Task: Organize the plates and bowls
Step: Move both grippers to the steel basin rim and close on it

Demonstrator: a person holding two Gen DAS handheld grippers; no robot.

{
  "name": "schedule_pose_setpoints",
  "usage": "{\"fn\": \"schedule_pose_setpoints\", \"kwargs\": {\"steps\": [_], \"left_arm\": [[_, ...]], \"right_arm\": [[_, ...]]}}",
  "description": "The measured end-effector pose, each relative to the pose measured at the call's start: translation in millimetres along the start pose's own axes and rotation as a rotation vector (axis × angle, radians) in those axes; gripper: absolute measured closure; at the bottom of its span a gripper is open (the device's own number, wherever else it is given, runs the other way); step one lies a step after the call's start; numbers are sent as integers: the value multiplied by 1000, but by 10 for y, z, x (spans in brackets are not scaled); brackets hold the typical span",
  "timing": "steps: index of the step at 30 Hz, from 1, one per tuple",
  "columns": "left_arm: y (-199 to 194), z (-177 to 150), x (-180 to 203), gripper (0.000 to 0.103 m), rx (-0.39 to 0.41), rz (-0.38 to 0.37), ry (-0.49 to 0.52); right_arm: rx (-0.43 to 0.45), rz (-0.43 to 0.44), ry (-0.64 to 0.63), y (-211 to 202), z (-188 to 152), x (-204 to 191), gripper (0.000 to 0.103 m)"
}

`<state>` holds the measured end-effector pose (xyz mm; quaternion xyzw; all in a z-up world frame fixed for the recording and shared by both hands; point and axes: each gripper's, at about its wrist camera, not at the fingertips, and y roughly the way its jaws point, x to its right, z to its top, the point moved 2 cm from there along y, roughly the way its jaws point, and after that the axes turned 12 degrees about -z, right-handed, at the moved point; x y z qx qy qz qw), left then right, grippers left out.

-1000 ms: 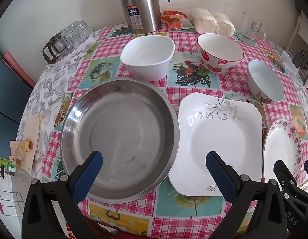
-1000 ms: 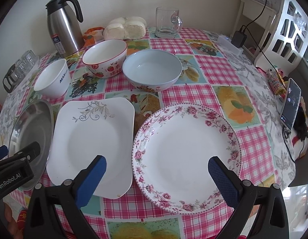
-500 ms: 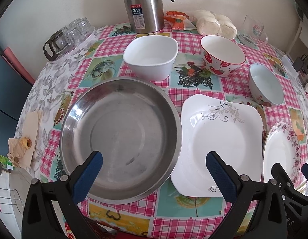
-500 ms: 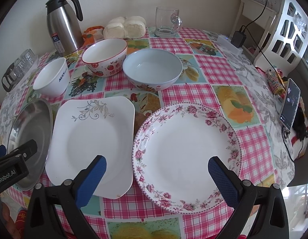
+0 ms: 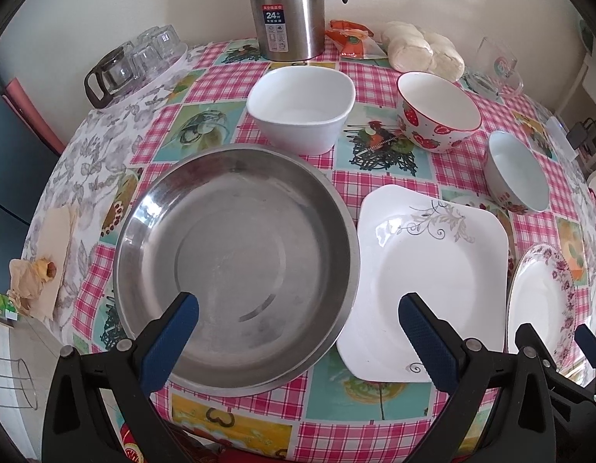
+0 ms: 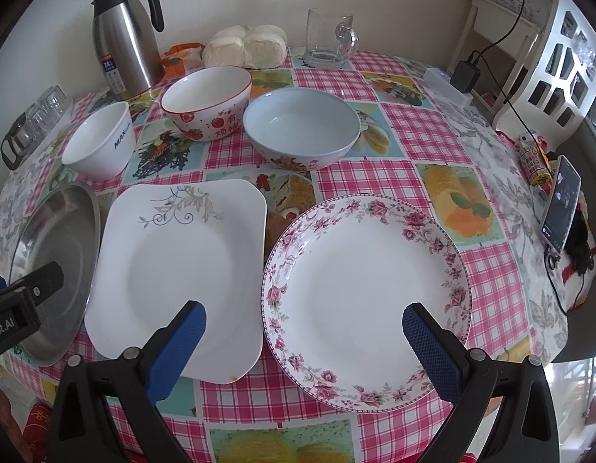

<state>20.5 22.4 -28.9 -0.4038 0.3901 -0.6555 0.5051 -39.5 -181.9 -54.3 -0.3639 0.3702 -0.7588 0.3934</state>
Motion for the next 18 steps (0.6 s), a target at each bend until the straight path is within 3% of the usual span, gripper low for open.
{"fn": "schedule_pose_setpoints", "kwargs": {"steps": [11, 18], "left_arm": [[2, 11, -161, 0, 1, -23, -51], [-59, 20, -522, 0, 40, -29, -200]], "right_arm": [[2, -15, -38, -6, -19, -163, 0], [57, -4, -84, -89, 5, -368, 0]]}}
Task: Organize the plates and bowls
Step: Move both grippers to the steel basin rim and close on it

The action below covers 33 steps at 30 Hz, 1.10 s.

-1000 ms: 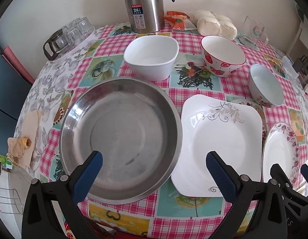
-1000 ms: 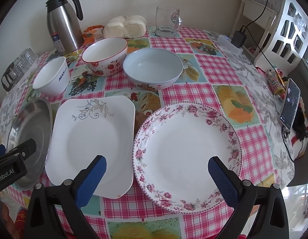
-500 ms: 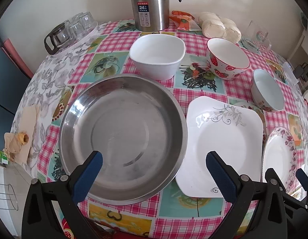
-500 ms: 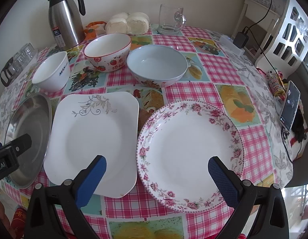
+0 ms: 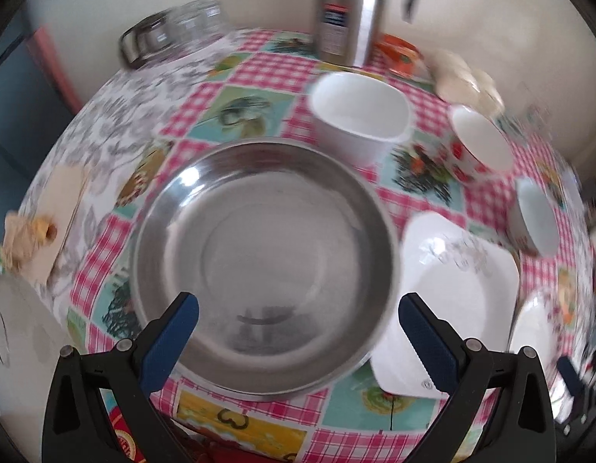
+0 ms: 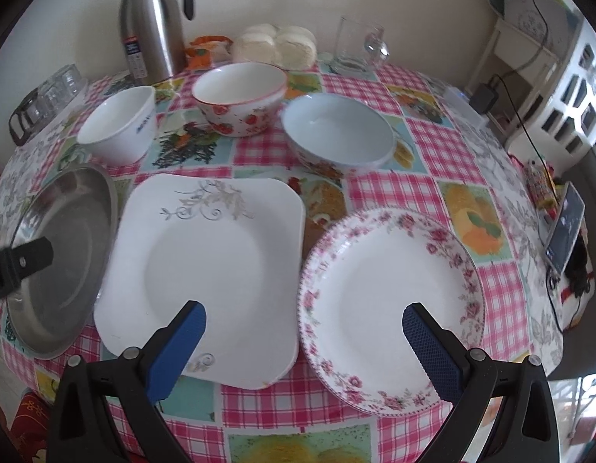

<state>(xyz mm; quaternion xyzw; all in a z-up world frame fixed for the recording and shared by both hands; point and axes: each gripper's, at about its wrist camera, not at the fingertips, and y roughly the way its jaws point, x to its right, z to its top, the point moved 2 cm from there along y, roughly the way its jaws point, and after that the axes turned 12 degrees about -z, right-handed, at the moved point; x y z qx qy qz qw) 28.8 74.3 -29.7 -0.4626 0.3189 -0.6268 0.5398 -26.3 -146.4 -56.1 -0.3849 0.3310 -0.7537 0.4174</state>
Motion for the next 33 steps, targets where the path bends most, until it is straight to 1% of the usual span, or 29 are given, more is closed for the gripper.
{"fn": "schedule_pose_setpoints", "kwargs": {"steps": [1, 3, 4, 7, 10, 15, 20, 24, 27, 30, 33], "left_arm": [[-20, 23, -116, 0, 15, 1, -49], [-63, 53, -292, 0, 46, 11, -115], [-67, 62, -325, 0, 52, 15, -130], [-112, 89, -569, 0, 90, 25, -222], [-102, 94, -771, 0, 103, 39, -296], [-26, 117, -867, 0, 106, 54, -320], [27, 145, -999, 0, 133, 26, -349], [94, 145, -1169, 0, 165, 5, -390], [179, 135, -1233, 0, 152, -10, -403], [281, 118, -1304, 0, 103, -49, -429], [265, 136, -1356, 0, 113, -29, -433]], "right_arm": [[8, 6, -4, -10, 11, -33, 0], [28, 19, -10, -33, 41, -106, 0], [35, 28, -12, -41, 54, -140, 0], [53, 66, -13, -48, 103, -241, 0], [76, 98, -21, -60, 143, -346, 0], [88, 157, -36, -62, 192, -526, 0], [97, 218, -81, -70, 223, -757, 0], [100, 244, -118, -72, 236, -913, 0], [98, 254, -138, -50, 255, -1011, 0], [83, 278, -136, -15, 277, -1077, 4], [68, 311, -143, 16, 297, -1155, 12]]}}
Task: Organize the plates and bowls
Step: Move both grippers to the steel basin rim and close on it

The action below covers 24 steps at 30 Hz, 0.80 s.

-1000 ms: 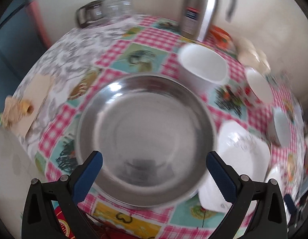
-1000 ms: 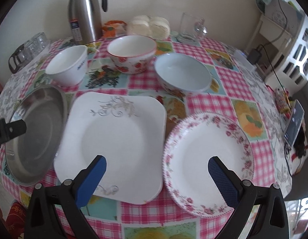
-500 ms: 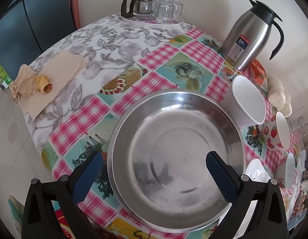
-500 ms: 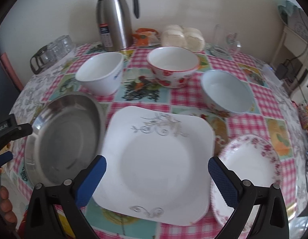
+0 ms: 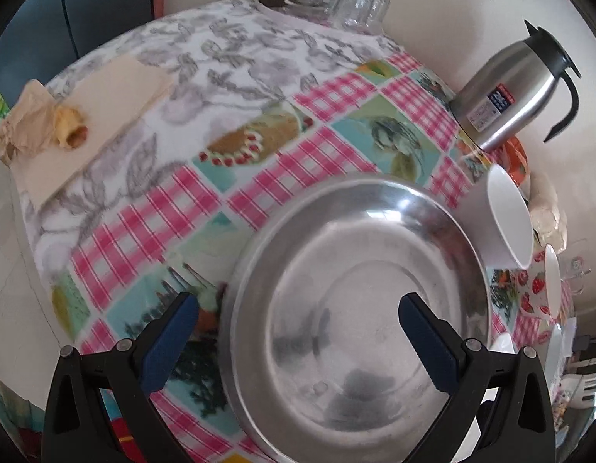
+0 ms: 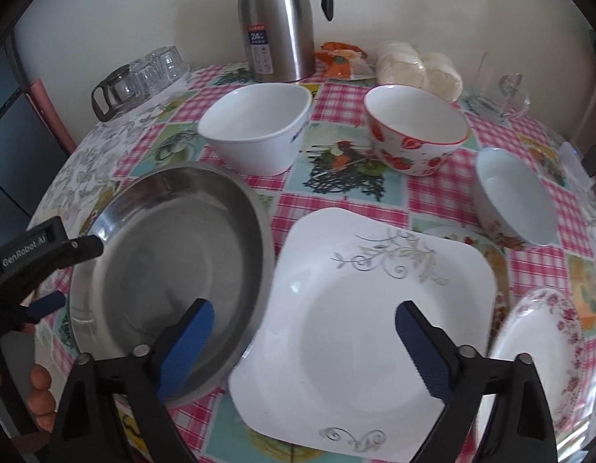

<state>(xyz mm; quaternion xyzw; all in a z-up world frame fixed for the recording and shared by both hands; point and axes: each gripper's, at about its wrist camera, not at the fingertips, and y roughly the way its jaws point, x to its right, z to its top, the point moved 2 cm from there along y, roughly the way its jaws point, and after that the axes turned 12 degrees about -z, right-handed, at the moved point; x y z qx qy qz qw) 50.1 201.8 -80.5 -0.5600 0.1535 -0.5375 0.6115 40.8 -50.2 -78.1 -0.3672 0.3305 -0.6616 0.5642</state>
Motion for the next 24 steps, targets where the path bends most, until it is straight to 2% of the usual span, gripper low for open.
{"fn": "schedule_pose_setpoints", "kwargs": {"steps": [3, 6, 11, 15, 17, 19, 22, 24], "left_arm": [[-24, 67, -14, 0, 31, 43, 33], [65, 97, -82, 0, 17, 78, 51], [199, 103, -204, 13, -24, 60, 36], [263, 125, -247, 19, -41, 34, 32], [272, 127, -240, 29, -44, 33, 43], [280, 132, -231, 33, -47, 28, 59], [315, 153, -189, 49, -52, 14, 73], [329, 150, -163, 54, -55, 19, 91]], "right_arm": [[-20, 23, -11, 59, 17, -72, 20], [-26, 29, -16, 109, 42, -124, 24], [-49, 54, 4, 214, 108, -156, 37], [-65, 87, 37, 279, 169, -157, 50], [-63, 95, 43, 288, 199, -164, 54], [-66, 108, 46, 297, 218, -177, 61], [-62, 110, 41, 304, 235, -192, 64], [-60, 115, 45, 299, 242, -194, 65]]}}
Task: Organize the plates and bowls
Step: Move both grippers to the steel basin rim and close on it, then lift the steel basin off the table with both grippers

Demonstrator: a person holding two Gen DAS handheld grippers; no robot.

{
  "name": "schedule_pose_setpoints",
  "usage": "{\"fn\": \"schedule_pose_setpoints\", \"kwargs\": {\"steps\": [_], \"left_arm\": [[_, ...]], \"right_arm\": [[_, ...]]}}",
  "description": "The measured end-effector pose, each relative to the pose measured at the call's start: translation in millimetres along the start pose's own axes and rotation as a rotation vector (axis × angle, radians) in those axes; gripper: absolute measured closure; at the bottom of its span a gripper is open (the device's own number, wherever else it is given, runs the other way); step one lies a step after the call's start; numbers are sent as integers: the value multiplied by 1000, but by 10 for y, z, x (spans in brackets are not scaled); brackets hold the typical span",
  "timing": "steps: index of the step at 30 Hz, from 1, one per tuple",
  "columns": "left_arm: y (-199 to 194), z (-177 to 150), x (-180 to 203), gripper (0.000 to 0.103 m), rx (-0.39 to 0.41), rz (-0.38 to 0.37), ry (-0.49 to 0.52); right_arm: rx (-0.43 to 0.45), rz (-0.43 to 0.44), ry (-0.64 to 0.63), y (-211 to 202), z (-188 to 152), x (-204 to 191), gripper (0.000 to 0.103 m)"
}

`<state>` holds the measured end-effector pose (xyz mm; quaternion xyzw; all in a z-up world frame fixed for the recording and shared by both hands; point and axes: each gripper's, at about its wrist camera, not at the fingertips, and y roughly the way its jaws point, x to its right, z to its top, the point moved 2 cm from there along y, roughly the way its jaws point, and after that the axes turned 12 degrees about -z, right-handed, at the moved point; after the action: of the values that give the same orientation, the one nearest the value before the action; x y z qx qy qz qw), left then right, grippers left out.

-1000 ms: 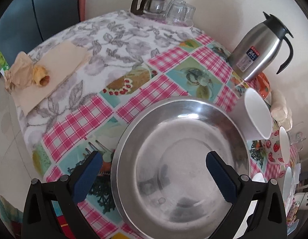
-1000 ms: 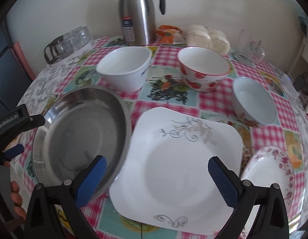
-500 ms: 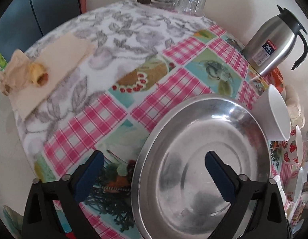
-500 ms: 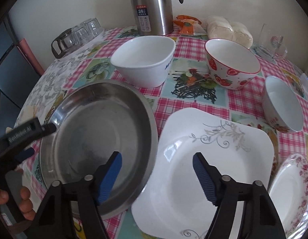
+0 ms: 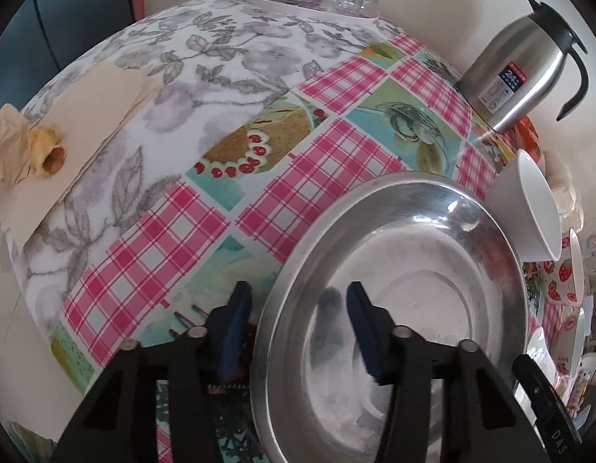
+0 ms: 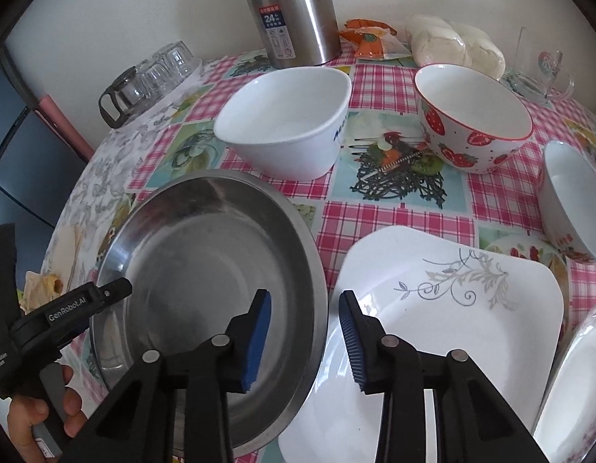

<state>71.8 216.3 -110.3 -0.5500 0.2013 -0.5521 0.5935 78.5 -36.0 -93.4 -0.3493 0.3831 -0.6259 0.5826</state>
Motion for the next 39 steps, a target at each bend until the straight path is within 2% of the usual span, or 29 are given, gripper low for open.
{"fn": "schedule_pose_setpoints", "kwargs": {"steps": [2, 5, 7, 15, 27, 39], "left_arm": [[29, 21, 23, 64, -1, 10, 15], [63, 59, 29, 72, 2, 25, 17], [40, 63, -22, 74, 6, 15, 7], [-45, 33, -172, 74, 21, -5, -25], [-60, 30, -202, 74, 36, -10, -25], [-7, 75, -108, 72, 34, 30, 14]], "right_arm": [[1, 5, 1, -3, 2, -3, 65], [3, 14, -3, -11, 5, -25, 65], [2, 14, -5, -10, 1, -35, 65], [-7, 60, 13, -5, -9, -40, 66], [-40, 63, -1, 74, -48, -108, 69], [-52, 52, -11, 128, -81, -178, 69]]}}
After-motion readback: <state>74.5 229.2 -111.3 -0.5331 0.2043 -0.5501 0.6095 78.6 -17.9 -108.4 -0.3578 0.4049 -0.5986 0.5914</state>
